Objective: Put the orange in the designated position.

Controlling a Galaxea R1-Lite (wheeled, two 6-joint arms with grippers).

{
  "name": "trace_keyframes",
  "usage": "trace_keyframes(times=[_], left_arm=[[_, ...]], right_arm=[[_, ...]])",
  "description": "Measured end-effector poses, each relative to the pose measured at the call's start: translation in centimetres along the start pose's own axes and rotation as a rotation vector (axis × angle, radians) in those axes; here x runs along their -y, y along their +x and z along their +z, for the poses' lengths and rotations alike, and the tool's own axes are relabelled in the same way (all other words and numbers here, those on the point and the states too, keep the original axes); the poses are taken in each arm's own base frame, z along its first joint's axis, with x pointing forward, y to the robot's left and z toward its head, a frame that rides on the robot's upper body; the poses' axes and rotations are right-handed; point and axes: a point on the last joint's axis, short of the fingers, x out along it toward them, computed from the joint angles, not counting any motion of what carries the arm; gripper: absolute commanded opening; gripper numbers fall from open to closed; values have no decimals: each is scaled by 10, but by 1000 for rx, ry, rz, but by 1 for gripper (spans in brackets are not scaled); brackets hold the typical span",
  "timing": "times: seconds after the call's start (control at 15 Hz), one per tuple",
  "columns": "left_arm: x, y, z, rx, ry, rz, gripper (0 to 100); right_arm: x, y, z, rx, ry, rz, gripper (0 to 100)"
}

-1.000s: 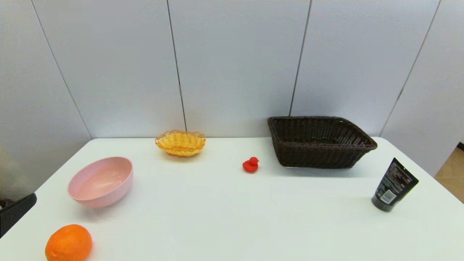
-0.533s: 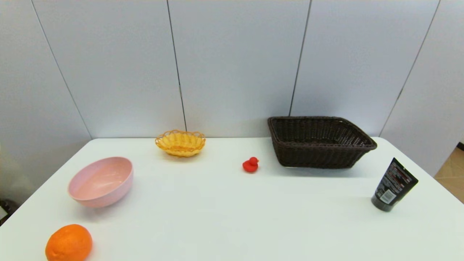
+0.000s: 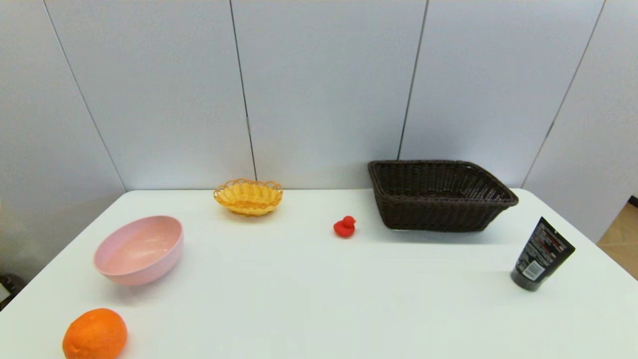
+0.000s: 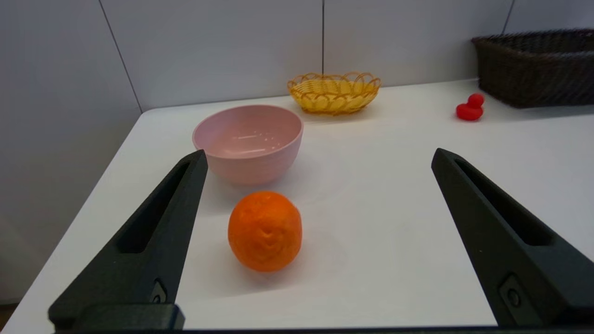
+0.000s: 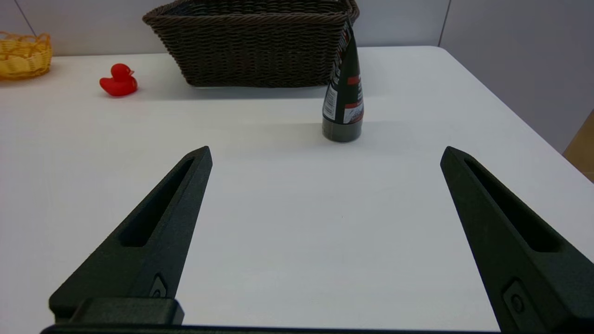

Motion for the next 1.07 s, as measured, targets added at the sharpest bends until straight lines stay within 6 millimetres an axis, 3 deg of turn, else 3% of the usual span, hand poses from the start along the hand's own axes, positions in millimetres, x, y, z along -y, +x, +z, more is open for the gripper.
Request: trace_keyframes(times=[0.6,1.07], left_arm=[[1,16,-44,11,44,7,100],[0,18,-55,-32,38,64,100]], right_arm=[[0,0,0,0,0,0,100],[0,0,0,0,0,0,100]])
